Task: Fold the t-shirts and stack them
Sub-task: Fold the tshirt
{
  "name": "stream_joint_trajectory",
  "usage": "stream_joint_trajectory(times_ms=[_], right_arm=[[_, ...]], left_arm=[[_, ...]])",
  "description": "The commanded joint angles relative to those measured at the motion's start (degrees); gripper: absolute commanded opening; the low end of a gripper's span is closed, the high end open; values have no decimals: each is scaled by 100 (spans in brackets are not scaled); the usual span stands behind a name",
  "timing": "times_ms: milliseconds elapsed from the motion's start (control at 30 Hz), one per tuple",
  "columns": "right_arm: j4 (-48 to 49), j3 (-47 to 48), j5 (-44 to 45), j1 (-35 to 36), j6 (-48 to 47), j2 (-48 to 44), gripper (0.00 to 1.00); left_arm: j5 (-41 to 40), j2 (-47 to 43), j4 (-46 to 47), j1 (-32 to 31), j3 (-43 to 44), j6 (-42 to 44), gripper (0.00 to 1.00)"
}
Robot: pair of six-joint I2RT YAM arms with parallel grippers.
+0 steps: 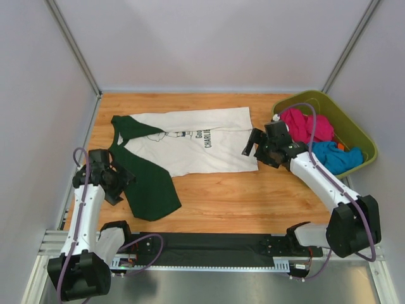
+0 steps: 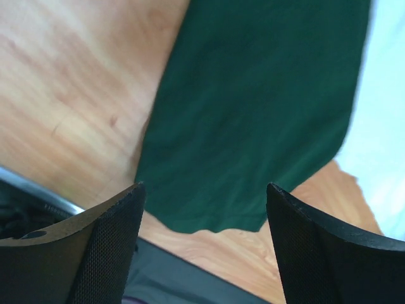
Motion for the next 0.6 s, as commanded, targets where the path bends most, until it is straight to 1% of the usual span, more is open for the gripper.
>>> stream_joint_trajectory(times_ms=[0,67,133,300,467,567], right_arm=[[-308,-151,289,31,637,-128,100],[-440,-300,316,31,786,-120,100],[-476,-415,281,40,1050,-172,99],[-63,-854,17,31,1393,-269,95],[51,-829,61,31,1376,-76,93],[87,-785,122,40,1394,47,91]], left_arm=[[94,-213,-480,-62,-366,-330,83],[129,-292,-515,-71,-612,-427,83],[330,-319,-392,-132,-788,-471,83],[445,-319,-24,-256,-1000,-462,82],[139,-196,451,-256,-939,-585,81],[-265,102,733,-238,-579,-367,81]])
